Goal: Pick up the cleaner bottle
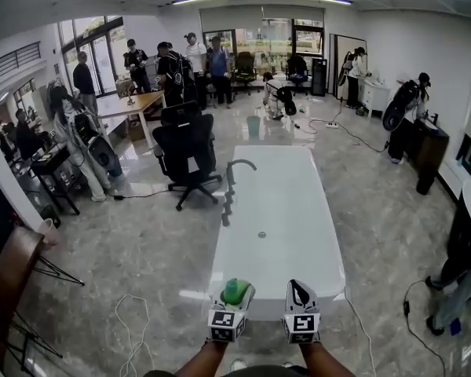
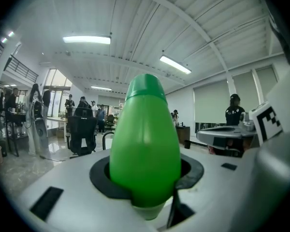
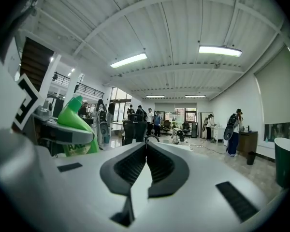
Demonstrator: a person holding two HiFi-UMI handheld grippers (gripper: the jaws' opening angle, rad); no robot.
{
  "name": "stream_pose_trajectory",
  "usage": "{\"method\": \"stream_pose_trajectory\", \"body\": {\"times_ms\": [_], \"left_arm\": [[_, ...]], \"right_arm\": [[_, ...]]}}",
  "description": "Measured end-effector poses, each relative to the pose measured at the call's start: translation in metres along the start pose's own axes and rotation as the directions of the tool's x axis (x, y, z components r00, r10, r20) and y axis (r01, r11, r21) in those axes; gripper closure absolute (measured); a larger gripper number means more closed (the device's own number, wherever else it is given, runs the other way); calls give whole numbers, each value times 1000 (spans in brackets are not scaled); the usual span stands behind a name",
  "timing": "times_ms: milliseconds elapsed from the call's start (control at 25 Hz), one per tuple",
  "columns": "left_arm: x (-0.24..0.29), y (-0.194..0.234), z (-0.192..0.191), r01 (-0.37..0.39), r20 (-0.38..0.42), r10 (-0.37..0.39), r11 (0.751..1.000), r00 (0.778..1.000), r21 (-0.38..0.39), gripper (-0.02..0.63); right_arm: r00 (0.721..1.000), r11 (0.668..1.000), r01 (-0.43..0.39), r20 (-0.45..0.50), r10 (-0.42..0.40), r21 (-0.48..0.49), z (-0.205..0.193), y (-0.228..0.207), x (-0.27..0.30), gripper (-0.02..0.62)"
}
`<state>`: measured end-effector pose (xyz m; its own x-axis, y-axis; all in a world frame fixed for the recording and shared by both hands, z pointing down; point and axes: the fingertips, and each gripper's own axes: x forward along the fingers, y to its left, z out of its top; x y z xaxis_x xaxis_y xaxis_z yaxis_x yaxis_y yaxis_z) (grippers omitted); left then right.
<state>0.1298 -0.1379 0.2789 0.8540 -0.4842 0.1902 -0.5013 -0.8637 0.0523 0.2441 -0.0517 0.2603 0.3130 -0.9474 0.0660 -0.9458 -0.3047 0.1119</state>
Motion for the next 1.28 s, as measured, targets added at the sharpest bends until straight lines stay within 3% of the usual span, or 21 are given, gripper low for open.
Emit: {"method": "stream_pose_trajectory", "body": {"times_ms": [400, 1280], "left_arm": [[14, -19, 32, -5, 49, 6, 1000, 999, -12, 420], [39, -35, 19, -24, 53, 26, 999, 998, -23, 420]], "right_arm": [[1000, 999, 16, 17, -15, -50, 28, -35, 4, 578], [999, 999, 9, 47, -7, -49, 20, -58, 8, 578]]}}
